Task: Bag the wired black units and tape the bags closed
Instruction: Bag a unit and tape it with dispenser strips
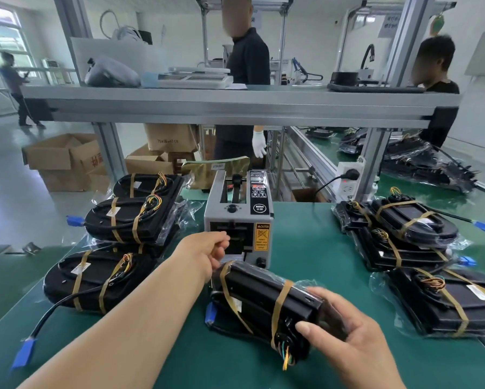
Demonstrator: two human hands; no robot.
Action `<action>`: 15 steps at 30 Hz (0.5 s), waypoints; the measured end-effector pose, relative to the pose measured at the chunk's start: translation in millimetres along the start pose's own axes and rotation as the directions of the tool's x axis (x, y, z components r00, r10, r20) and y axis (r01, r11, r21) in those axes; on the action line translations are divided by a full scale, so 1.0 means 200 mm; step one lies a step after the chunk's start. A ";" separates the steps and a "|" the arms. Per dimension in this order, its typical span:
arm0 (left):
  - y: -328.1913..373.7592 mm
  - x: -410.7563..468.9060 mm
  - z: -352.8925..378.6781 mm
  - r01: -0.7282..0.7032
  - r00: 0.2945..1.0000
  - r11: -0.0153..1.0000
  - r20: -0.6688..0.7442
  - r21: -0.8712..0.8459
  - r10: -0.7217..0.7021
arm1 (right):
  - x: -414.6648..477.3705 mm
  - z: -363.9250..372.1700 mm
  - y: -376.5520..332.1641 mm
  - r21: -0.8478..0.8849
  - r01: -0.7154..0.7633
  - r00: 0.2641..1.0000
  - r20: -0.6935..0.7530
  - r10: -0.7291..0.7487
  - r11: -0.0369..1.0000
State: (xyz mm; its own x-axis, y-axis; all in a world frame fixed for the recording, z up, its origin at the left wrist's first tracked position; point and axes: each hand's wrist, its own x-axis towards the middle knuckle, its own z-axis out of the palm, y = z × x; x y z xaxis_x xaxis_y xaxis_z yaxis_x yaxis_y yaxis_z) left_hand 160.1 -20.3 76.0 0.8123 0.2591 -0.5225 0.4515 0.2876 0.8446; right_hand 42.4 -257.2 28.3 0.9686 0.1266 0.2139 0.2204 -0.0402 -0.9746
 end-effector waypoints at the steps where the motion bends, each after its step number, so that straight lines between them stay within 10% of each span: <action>1: 0.00 0.00 0.01 0.006 1.000 1.000 -0.007 0.007 -0.006 | -0.01 0.00 0.00 -0.001 0.005 1.000 -0.008 -0.005 1.000; 15: -0.02 0.04 0.10 -0.091 0.980 0.986 -0.190 -0.142 0.063 | -0.03 0.01 -0.01 -0.015 0.004 0.999 -0.038 -0.004 1.000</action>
State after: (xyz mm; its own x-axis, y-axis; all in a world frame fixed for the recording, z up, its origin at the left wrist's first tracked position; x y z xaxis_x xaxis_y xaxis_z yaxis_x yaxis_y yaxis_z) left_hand 172.4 -37.8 69.9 0.7542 0.4468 -0.4812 0.3190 0.3912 0.8632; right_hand 36.7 -255.8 28.3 0.9713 0.0887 0.2206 0.2259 -0.0546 -0.9726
